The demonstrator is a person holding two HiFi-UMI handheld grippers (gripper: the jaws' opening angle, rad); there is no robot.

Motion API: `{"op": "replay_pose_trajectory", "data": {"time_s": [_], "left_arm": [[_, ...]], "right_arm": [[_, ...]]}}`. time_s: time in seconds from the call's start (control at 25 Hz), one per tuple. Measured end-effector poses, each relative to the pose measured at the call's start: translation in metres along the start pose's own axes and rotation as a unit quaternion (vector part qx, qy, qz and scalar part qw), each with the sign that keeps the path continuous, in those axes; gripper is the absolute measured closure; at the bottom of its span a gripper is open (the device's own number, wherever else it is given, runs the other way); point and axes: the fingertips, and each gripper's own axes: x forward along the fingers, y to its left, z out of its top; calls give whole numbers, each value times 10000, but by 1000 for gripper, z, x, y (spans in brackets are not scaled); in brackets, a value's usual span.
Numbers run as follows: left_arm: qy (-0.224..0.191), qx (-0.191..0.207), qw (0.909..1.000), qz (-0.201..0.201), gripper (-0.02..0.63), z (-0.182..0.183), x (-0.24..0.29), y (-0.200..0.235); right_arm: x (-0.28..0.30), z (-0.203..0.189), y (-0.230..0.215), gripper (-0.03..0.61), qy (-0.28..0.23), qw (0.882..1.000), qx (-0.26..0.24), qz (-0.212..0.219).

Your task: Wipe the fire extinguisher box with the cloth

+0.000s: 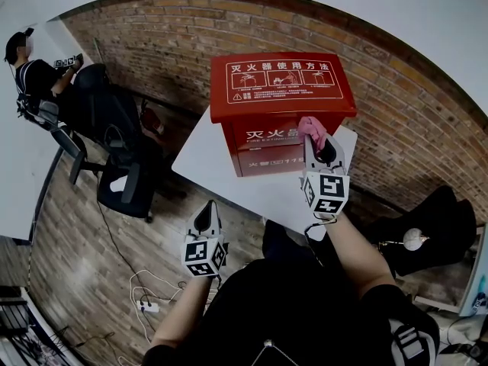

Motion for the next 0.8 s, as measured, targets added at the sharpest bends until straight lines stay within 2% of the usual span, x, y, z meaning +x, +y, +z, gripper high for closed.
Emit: {"op": "replay_pose_trajectory", "data": {"time_s": [0.8], "left_arm": [[54,65,9998,-160,586,1,17,-8]], "right_arm": [[-8,-6,-43,468,34,9991,-56,-418]]}}
